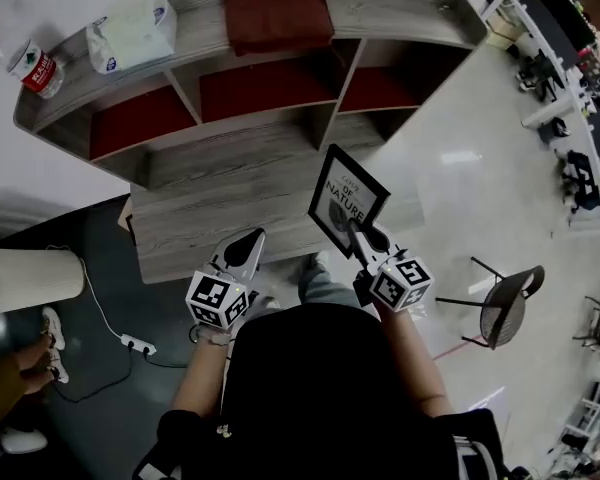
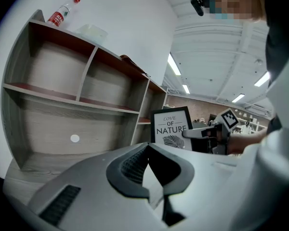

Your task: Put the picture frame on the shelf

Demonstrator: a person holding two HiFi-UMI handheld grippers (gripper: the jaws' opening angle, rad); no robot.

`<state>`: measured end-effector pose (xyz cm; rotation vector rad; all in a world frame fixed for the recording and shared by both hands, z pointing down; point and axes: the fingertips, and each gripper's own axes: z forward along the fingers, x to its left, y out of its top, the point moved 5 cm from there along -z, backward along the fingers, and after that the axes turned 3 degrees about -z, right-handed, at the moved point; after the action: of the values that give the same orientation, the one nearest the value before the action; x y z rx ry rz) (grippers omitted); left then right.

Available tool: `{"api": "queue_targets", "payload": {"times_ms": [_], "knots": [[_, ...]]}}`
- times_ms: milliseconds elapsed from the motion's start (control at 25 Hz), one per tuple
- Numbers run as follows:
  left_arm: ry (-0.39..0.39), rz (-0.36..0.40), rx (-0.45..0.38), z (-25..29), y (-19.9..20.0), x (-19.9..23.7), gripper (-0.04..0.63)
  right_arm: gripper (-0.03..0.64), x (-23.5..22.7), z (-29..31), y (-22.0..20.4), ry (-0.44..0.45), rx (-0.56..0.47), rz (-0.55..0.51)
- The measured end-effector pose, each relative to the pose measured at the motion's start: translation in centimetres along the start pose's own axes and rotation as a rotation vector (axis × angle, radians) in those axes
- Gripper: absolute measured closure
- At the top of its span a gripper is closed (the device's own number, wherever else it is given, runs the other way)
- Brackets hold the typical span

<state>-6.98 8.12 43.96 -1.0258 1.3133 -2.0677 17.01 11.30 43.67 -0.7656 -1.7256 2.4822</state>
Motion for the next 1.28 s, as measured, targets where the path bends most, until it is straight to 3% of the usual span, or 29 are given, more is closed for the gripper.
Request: {"api": "queue_targets", "payload": {"times_ms": [360,600,840,1280], "knots": [[0.170,-0.035,-0.045,4.0,2.0,-0.3,0.588,0.588,-5.2,5.5,2.1,0.151,0.083,-0.019],[0.246,-0.058,-0.056,4.5,2.4,0.7,0.588,0.588,-6.7,8.7,1.6,0.182,0.123,-0.018],[0.268,-0.074,-0.053,4.1,2.9,2.9,0.588,0.588,-7.0,11.9,0.4,0.146,0.144,-0.026],[0.191,-0.053,0.023,2.6,2.7,7.4,0.588,0.588,-7.5,17.5,-4.4,-0.021,0.105,-0.059]]}}
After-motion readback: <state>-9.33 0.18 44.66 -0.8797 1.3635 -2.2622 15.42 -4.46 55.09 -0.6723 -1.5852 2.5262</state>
